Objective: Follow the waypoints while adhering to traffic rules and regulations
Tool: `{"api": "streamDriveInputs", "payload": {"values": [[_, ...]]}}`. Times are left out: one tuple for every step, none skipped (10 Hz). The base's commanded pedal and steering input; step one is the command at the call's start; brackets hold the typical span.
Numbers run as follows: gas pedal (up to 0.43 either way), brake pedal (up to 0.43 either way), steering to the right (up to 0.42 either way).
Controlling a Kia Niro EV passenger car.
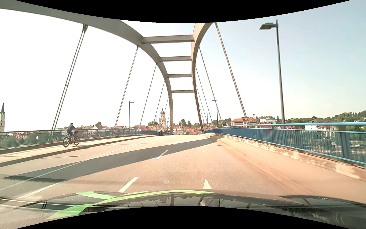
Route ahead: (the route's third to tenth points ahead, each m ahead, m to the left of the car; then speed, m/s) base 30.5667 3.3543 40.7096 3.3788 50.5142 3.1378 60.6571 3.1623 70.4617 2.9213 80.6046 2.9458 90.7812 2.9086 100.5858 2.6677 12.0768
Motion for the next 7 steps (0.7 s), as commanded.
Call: {"api": "streamDriveInputs", "payload": {"values": [[0.138,0.0,-0.004],[0.138,0.0,-0.004],[0.138,0.0,-0.005],[0.138,0.0,-0.005],[0.138,0.0,-0.005],[0.157,0.0,-0.003],[0.177,0.0,-0.002]]}}
